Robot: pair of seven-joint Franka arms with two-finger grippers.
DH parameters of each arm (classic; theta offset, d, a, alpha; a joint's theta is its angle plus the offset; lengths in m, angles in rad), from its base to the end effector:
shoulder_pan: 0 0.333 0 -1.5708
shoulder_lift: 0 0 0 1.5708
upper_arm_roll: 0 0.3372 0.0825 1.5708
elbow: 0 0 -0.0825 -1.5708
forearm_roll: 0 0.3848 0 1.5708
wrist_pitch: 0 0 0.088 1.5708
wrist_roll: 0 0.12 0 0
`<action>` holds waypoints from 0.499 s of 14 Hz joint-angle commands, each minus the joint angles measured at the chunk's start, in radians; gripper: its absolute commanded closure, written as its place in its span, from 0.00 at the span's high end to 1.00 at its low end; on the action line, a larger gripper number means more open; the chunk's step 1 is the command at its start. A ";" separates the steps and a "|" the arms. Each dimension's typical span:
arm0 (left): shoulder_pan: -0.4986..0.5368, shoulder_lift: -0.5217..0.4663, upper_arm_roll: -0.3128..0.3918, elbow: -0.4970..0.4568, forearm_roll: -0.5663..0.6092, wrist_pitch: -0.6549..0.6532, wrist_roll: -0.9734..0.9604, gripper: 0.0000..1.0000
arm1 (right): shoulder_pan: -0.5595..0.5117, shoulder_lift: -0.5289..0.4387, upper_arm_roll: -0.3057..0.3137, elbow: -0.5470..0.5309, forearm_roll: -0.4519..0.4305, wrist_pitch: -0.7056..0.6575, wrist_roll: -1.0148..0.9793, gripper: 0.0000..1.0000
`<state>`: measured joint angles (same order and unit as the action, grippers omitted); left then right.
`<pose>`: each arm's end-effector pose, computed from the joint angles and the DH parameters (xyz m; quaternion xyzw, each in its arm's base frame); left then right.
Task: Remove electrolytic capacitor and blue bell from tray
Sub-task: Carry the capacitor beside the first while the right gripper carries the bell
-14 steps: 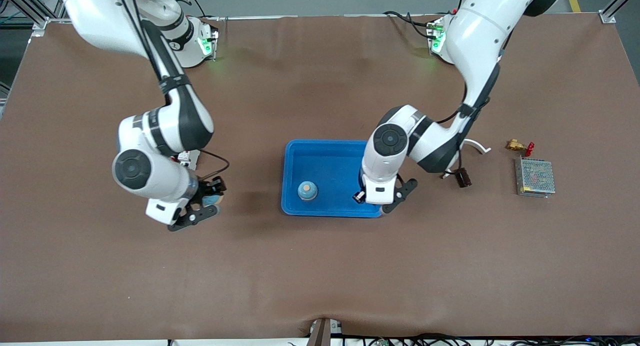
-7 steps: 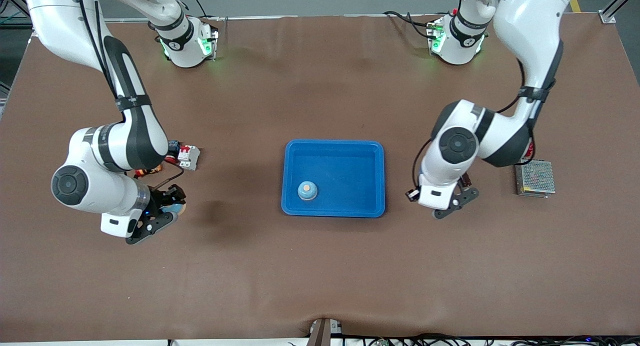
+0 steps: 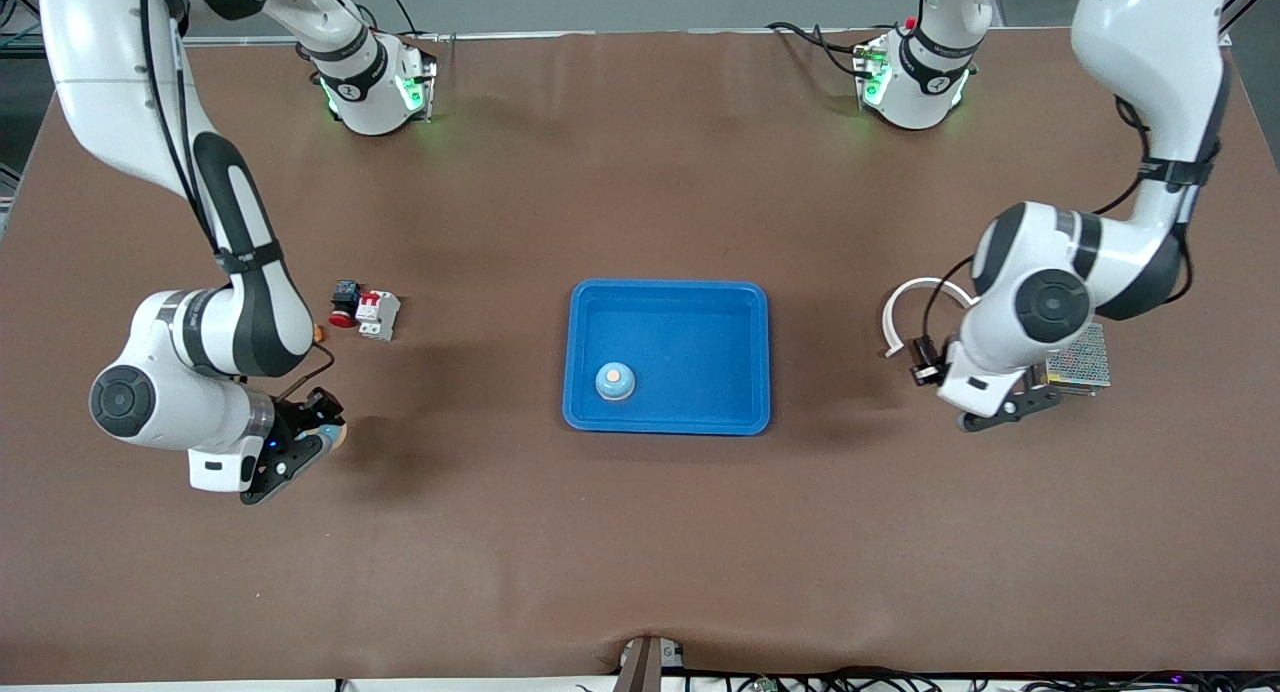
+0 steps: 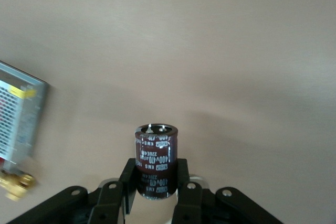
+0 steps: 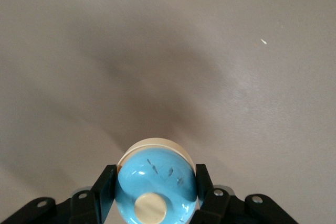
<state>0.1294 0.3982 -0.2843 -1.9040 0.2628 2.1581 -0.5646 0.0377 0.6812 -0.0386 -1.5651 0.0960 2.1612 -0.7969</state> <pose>0.6156 -0.0736 0.2939 -0.9883 -0.1314 0.0391 0.0675 0.7059 0.0080 0.2401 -0.9300 -0.3643 0.0285 0.0407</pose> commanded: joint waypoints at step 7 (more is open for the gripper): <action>0.188 0.020 -0.007 -0.145 0.099 0.198 0.215 0.00 | -0.064 0.075 0.017 0.010 0.011 0.098 -0.159 0.52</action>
<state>0.2851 0.4143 -0.2825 -2.0099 0.3190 2.2988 -0.3678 -0.0055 0.7459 -0.0382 -1.5650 0.0960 2.2494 -0.9238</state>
